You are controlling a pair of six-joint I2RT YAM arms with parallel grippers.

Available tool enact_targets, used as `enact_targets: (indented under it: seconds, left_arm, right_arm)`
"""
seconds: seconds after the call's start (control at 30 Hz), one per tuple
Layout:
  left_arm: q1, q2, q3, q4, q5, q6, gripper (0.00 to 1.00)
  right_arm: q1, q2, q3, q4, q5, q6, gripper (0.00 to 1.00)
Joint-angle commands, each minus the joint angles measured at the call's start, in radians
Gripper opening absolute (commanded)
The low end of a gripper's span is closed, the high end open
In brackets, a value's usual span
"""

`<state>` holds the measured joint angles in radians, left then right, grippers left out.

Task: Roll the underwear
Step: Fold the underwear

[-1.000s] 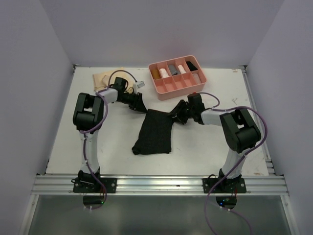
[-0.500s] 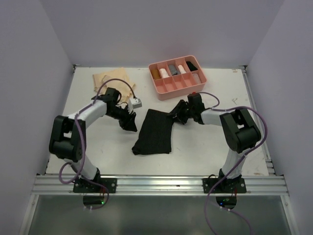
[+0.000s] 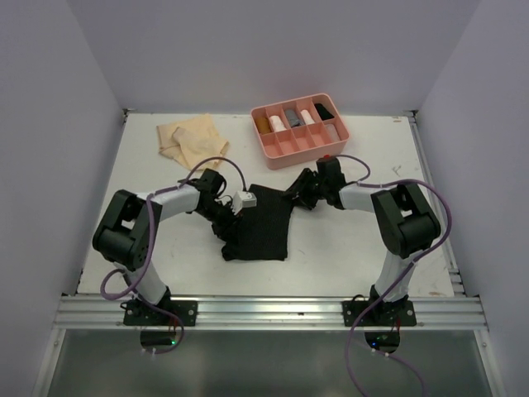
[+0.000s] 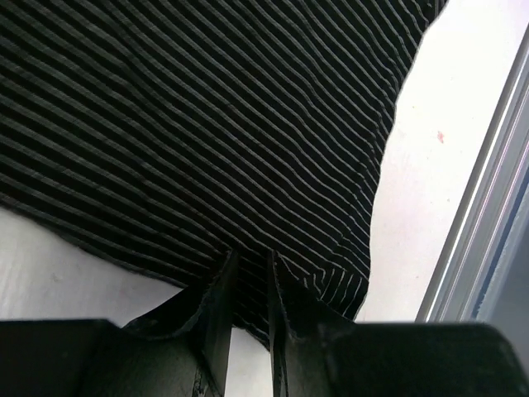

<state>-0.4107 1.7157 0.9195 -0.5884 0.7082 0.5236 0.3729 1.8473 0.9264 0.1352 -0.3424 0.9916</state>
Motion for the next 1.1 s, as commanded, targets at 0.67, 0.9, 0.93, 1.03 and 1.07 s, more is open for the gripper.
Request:
enact_targets:
  seconds: [0.67,0.9,0.93,1.03,1.07]
  left_arm:
    - [0.282,0.101,0.056,-0.105,-0.101,0.072,0.3]
    - [0.283,0.062,0.087,-0.16,-0.007,0.188,0.41]
    - [0.283,0.044,0.1,-0.203,0.052,0.214,0.42]
    - [0.271,-0.013,0.159,-0.258,0.129,0.285,0.43]
    - [0.262,-0.031,0.173,-0.255,0.129,0.291,0.43]
  right_arm:
    - [-0.031,0.079,0.012,-0.209,0.088,-0.099,0.52]
    - [-0.029,0.067,0.02,-0.184,0.059,-0.108,0.51]
    - [-0.031,0.063,0.022,-0.181,0.049,-0.108,0.51]
    - [-0.026,0.035,0.031,-0.151,-0.012,-0.091,0.5]
    - [-0.026,0.02,0.035,-0.144,-0.036,-0.082,0.49]
